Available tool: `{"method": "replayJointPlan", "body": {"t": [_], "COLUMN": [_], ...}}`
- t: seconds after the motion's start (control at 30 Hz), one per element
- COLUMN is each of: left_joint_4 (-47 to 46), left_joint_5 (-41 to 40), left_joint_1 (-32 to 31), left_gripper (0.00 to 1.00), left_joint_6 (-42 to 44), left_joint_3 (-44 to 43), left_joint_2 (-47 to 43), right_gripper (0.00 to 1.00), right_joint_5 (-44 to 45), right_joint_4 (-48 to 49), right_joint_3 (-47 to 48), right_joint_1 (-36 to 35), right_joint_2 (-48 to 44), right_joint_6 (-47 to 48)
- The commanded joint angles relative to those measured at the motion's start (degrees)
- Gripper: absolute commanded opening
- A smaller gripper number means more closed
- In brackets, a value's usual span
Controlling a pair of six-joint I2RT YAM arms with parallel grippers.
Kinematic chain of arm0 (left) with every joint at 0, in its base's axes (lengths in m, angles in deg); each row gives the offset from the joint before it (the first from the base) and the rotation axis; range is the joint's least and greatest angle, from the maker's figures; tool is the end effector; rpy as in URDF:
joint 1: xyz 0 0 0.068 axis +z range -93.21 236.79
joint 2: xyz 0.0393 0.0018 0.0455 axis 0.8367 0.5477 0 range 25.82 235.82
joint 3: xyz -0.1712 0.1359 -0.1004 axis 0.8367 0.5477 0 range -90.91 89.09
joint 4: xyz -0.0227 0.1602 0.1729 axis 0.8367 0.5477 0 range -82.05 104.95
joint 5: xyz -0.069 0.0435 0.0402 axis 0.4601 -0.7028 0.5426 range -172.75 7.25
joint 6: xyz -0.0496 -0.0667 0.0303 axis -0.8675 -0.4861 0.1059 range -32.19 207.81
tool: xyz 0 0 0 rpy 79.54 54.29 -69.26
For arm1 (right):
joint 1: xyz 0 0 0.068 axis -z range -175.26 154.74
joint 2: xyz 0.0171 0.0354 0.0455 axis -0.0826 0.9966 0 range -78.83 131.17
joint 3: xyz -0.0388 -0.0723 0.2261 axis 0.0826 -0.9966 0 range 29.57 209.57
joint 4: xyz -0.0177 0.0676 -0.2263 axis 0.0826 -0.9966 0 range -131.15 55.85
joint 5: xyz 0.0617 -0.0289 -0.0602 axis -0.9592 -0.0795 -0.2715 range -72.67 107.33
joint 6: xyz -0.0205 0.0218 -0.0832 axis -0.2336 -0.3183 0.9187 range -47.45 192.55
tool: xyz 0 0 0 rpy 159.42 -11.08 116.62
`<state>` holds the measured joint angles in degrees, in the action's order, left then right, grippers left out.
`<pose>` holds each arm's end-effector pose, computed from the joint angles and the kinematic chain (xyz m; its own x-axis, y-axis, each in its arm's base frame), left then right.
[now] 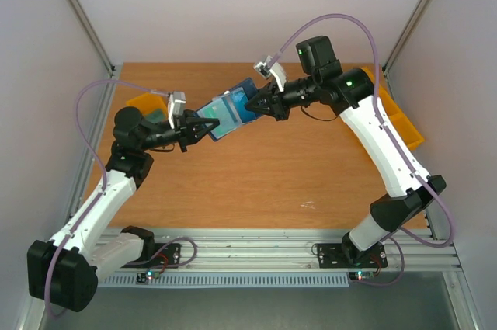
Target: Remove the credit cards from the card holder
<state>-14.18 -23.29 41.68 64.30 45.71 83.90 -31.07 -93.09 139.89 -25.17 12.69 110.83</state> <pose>0.2118 -0.1275 0.3265 -0.2673 -0.1378 -0.9537 0.9273 0.2322 -0.2935 0.2395 0.2055 0.3898 0.0734 -0.4323 -0.8988 -0.9950 0.0288 -0.0951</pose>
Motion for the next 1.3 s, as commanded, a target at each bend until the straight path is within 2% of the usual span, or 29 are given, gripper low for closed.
{"method": "replayJointPlan", "body": {"t": [0.0,0.13,0.4,0.57,0.7,0.93,1.13,1.27], "left_joint_4": [3.68,13.11,19.36,20.27,18.79,13.29,6.8,1.51], "left_joint_5": [-1.67,-11.03,-17.57,-23.02,-24.72,-30.19,-38.47,-42.47], "left_joint_1": [-0.23,-0.25,-0.23,-0.63,-1.1,-1.48,-1.54,-1.52], "left_gripper": [0.0,0.0,0.0,0.0,0.0,0.0,0.0,0.0], "left_joint_6": [3.46,8.08,14.29,14.28,13.46,10.34,4.5,-1.64], "left_joint_3": [-0.42,0.14,3.84,4.76,5.58,9.94,14.71,16.85], "left_joint_2": [-0.8,0.02,3.01,4.9,4.79,3.0,3.38,5.62], "right_gripper": [0.01,0.01,0.01,0.01,0.01,0.01,0.01,0.01], "right_joint_5": [6.16,9.71,15.19,32.24,38.97,43.87,49.15,58.27], "right_joint_4": [-3.24,-4.9,-5.8,-5.29,-7.27,-10.71,-11.73,-16.66], "right_joint_3": [2.78,3.27,2.58,2.44,2.32,4.33,6.38,10.48], "right_joint_1": [0.88,3.58,5.91,7.44,9.35,10.84,10.84,11.24], "right_joint_2": [-1.64,-3.18,-5.28,-5.23,-4.57,-2.11,-1.37,1.18], "right_joint_6": [2.25,2.26,-0.52,-4.89,-6.38,-8.29,-8.65,-7.12]}}
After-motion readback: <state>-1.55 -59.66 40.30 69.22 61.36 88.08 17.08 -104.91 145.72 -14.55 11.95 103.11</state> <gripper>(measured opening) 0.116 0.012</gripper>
